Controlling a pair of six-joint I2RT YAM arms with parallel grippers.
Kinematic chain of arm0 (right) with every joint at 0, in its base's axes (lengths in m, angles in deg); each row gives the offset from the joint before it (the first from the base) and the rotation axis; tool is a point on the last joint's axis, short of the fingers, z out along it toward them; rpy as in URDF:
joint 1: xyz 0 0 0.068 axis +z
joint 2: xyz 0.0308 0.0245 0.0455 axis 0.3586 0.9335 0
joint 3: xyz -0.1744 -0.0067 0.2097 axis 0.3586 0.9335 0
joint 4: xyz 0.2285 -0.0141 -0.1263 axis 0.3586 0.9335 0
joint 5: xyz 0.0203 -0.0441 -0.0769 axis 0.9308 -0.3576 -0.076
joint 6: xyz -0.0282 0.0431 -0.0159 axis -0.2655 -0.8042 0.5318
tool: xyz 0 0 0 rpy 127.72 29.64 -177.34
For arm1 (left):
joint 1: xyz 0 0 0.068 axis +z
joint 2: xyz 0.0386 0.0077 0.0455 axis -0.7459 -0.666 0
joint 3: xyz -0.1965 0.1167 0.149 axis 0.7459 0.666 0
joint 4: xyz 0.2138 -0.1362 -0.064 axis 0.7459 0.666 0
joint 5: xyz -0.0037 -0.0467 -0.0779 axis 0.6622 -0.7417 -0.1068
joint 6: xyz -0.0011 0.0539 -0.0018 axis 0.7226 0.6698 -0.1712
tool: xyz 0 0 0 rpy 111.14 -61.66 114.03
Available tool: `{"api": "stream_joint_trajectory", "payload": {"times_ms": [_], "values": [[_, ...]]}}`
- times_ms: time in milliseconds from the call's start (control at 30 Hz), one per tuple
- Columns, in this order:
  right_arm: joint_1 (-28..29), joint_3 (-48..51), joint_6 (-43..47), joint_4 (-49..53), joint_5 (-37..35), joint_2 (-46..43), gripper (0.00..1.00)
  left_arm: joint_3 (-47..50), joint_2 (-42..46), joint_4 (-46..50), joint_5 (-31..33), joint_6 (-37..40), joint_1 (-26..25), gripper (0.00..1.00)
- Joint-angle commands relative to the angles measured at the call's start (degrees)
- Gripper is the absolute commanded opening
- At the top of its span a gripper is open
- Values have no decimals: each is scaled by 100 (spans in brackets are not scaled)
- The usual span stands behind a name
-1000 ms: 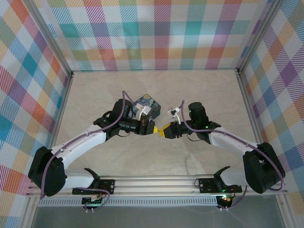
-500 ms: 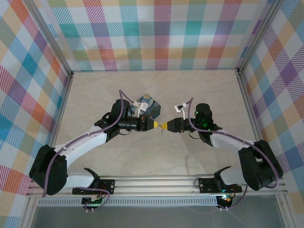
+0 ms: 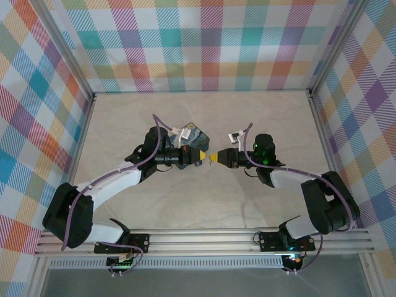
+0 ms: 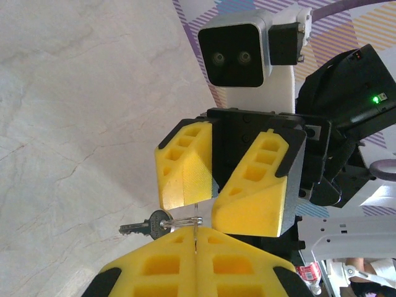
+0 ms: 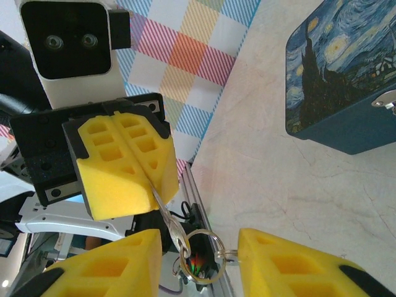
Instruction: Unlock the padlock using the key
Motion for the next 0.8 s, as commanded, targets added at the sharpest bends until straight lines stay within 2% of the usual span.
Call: {"api": "stream_joint_trajectory", "payload": {"times_ms": [0,200,467,767], "values": [[3,-139,-287,-593,61,150,35,97,-42,-287,-53,-32,79,0],[10,-131,-431,-790,131,245,31,83,-64,-320,-78,-38,114,0],[68,-55,-891,-1550,199,517,29,82,-72,-368,-90,-68,123,0],[196,-157,-526,-913,195,299,24,82,-43,-358,-116,-58,149,0]]}}
